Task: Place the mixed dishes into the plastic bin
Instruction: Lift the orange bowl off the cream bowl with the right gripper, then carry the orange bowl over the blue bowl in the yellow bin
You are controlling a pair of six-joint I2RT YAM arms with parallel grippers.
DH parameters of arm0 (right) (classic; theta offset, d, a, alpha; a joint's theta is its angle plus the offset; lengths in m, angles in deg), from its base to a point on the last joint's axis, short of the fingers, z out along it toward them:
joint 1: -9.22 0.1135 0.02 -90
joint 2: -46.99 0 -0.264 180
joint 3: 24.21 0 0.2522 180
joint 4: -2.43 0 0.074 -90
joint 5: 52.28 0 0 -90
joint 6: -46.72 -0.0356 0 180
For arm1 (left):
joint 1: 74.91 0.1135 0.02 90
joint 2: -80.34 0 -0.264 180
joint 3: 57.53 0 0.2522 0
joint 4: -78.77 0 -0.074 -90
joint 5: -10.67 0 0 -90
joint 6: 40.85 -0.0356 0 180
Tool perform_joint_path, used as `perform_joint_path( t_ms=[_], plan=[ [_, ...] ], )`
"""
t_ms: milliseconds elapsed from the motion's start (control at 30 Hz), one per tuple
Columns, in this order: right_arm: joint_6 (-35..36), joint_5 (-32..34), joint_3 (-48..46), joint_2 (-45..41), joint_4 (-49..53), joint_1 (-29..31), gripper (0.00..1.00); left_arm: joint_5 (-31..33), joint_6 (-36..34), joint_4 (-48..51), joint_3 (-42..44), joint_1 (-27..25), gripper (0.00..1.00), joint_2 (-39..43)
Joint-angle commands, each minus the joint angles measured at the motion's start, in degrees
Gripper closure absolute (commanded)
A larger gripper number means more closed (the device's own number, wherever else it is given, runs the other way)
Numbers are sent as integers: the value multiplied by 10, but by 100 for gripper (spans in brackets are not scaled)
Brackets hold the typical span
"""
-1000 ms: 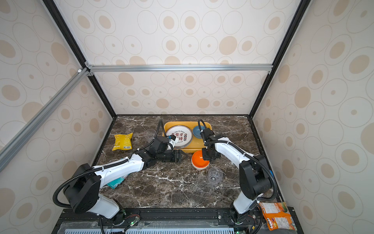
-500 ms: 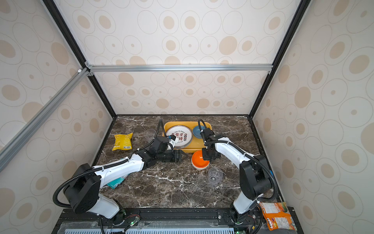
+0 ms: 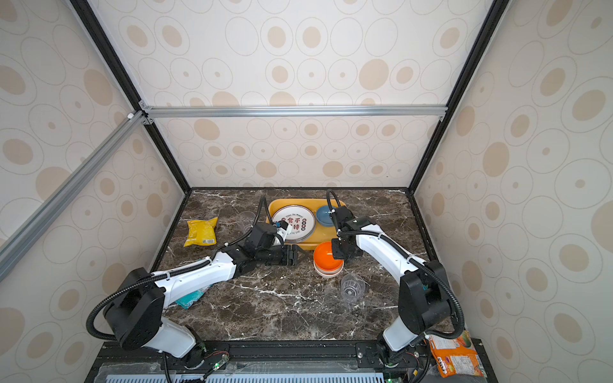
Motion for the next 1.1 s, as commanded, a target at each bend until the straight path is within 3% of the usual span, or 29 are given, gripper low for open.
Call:
perform_joint_path(
  t_ms=[0,600,1067],
  plan=[
    [0,-4,25,-23,21,4,100,16,-3,3,-9,0,28,22],
    [5,-6,111,-2,45,2,100,60,3,14,0,25,22,71],
    [13,-31,241,89,62,-37,100,64,16,15,11,69,22,108]
  ],
)
